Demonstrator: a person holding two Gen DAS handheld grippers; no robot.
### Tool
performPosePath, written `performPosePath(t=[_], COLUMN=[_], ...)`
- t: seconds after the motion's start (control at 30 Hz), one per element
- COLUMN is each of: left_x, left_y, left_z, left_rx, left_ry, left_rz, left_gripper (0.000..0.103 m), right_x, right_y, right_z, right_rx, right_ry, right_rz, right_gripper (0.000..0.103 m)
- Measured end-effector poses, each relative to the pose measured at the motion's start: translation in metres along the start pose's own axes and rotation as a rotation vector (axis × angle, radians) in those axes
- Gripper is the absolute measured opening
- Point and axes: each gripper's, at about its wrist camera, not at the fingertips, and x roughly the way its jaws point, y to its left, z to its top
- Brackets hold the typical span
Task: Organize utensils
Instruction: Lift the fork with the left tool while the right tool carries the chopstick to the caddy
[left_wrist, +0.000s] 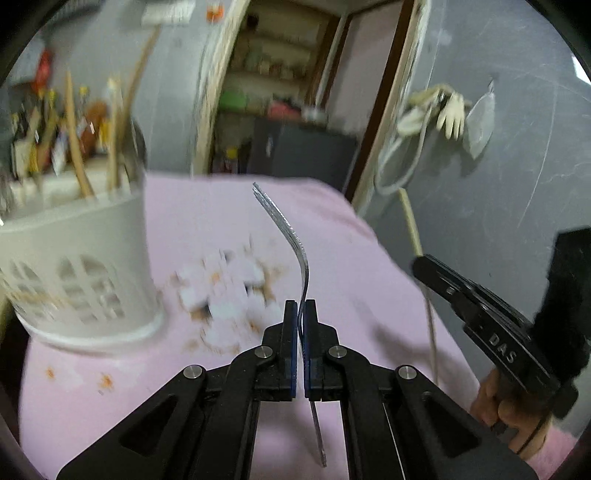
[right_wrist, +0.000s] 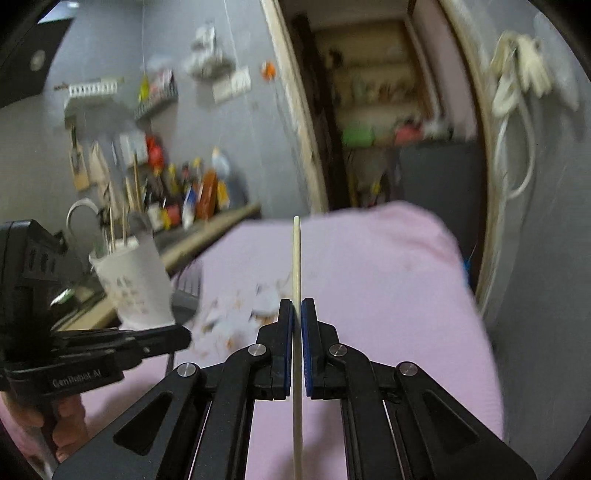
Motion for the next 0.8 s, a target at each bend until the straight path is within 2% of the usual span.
performPosePath(t=[0.1,0.2,0.43,0.63,0.8], left_x=[-0.011,-0.022,-0.04,-0.07,-0.086], left_y=[-0.008,-0.013,-0.015,-0.004,0.008], left_z=[0.005,0.009,0.016,0.026,0.037], left_rx=[0.021,0.045,0.047,0.056,0.057], left_ry=[-0.089,-0.187,-0.272,-0.347,-0.383], left_rz=[0.029,0.056,0.054,0.095,0.127], left_gripper=[0.001,0.001,0.001,0.001,0.001], right_x=[-0.017,-0.024,-0.032,-0.044,-0.041], right_y=[0.009,0.017,0.028,0.034,0.051], right_z=[0.001,0.003,0.007,0.018,0.035], right_rx=[-0.04,-0.074,-0.089,-0.068,-0.081], right_ry=[-0.127,-0.203,-0.315,-0.437,-0.486], right_rz=[-0.05,-0.069,-0.07,-0.107,-0.099], right_gripper=[0.003,0.003,0.003,0.003,0.003])
